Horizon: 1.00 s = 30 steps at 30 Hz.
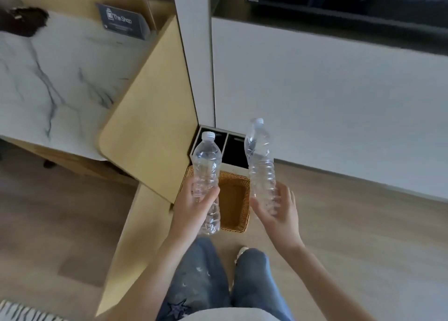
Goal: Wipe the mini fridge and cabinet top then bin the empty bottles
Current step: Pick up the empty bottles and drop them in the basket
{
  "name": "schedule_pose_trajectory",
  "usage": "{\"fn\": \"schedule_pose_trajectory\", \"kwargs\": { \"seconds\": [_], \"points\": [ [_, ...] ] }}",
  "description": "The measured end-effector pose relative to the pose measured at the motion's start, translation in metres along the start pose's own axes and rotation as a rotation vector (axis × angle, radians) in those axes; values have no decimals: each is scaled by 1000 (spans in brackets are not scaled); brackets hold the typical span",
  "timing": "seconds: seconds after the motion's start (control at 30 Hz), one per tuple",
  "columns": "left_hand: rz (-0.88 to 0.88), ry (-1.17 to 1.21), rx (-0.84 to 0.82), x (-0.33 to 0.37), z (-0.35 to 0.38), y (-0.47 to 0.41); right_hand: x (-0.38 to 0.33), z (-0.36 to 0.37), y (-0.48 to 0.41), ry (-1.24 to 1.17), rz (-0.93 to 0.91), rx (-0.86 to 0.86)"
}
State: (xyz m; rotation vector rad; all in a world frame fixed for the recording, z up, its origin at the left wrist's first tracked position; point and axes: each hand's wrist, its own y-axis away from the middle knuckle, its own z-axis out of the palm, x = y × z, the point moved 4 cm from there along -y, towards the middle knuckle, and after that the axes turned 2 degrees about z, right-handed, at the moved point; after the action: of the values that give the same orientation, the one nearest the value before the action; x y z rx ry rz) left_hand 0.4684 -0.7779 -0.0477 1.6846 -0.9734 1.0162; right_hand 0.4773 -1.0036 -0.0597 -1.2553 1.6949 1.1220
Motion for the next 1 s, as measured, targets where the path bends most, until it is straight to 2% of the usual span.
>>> {"fn": "schedule_pose_trajectory", "kwargs": {
  "seconds": [0.17, 0.3, 0.47, 0.6, 0.73, 0.9, 1.0],
  "points": [
    [-41, -58, -15, -41, 11, -51, 36, 36, -41, 34, 73, -20],
    [-85, -99, -74, -111, 30, -107, 100, 82, -79, 84, 160, 20],
    [-168, -140, -133, -245, 56, -173, 224, 156, -124, 112, 289, 84],
    [-248, -163, -113, -372, 75, -230, 338, 219, -158, 151, 324, 93],
    [-276, -204, -177, -488, 108, -279, 448, 270, -184, 256, 331, 81],
    [-243, -264, -237, -592, 151, -328, 558, 309, -215, 269, 319, 78],
    [-253, -264, -217, -641, 172, -346, 608, 321, -232, 277, 345, 82]
  ]
}}
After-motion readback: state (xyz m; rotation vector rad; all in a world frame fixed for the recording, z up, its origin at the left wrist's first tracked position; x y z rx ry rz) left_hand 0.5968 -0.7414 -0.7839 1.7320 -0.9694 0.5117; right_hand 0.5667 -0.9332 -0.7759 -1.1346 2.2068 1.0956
